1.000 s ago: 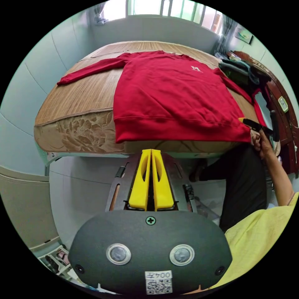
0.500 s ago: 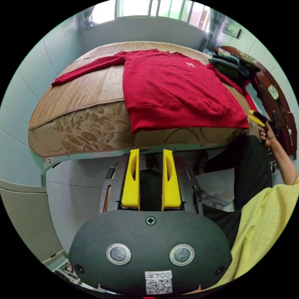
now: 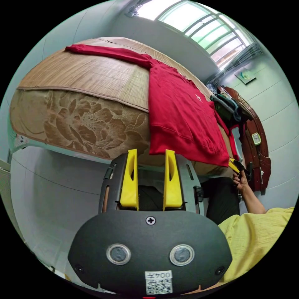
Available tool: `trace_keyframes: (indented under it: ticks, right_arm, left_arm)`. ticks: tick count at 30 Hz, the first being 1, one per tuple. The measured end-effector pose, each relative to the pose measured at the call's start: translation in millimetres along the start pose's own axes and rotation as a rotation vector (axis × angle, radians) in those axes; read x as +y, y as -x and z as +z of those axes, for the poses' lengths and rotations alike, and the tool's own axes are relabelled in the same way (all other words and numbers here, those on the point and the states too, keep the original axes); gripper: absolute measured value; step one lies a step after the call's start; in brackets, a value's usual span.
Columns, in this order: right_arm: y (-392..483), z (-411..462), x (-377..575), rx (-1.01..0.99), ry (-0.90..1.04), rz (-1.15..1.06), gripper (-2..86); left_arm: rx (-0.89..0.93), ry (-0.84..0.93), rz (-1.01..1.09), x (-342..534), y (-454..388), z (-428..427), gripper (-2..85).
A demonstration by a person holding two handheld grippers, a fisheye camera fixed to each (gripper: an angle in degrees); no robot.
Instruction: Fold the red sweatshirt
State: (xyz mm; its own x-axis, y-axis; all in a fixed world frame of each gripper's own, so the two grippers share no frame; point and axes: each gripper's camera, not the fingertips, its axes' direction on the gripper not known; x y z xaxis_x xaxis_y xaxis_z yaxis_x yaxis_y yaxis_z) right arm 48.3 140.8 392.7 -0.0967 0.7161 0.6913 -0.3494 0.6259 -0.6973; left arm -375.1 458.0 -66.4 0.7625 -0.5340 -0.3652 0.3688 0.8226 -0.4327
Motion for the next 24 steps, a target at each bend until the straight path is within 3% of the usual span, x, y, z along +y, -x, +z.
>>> trace_keyframes:
  ticks: [13, 17, 19, 24]
  right_arm:
    - [-7, 4, 3, -0.096, 0.007, 0.082, 11.6]
    - [5, 11, 2, -0.103, 0.009, 0.062, 9.3]
    - [19, 7, 2, -0.081, -0.025, 0.034, 5.0]
    - [40, -7, 4, 0.010, -0.036, -0.033, 3.9]
  left_arm:
    - [0.139, 0.045, -0.056, -29, 24, 1, 10.8]
    - [0.140, 0.067, -0.044, -35, 17, 2, 8.1]
    - [0.129, 0.019, -0.067, -34, 14, -11, 4.6]
    - [0.047, -0.045, -0.043, -26, -3, -40, 2.3]
